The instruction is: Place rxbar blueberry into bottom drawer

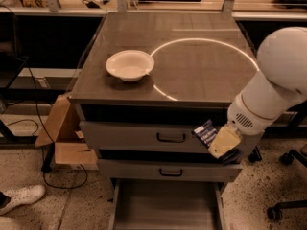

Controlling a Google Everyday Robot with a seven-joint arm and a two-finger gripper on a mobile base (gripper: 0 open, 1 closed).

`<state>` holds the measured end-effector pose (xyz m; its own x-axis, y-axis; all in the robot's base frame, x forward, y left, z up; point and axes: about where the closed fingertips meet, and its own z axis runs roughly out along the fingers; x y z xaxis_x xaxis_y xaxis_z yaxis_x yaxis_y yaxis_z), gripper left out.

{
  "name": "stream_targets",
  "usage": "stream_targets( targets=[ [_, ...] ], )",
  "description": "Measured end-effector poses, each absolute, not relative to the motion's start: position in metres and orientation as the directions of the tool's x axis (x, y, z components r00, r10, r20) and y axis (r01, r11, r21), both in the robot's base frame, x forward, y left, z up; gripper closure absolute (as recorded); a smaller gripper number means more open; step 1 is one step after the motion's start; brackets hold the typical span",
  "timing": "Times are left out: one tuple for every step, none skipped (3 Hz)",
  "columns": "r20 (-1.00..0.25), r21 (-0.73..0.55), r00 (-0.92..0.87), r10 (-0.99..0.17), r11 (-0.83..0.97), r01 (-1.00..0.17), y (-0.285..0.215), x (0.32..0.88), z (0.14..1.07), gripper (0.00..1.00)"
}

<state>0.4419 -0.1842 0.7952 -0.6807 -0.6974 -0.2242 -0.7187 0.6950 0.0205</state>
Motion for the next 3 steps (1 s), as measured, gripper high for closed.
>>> stream_targets(
  targets=[
    [-0.197, 0.077, -0.695, -0.692, 0.695, -0.715, -0.178, 0.414, 0.774, 1.0],
    [-0.144, 0.125, -0.702, -0.697, 0.691, -0.712, -0.172, 0.393, 0.742, 1.0],
    [-0.09, 0.146, -0.685, -0.723, 0.671, -0.727, -0.166, 0.385, 0.723, 1.0]
  ],
)
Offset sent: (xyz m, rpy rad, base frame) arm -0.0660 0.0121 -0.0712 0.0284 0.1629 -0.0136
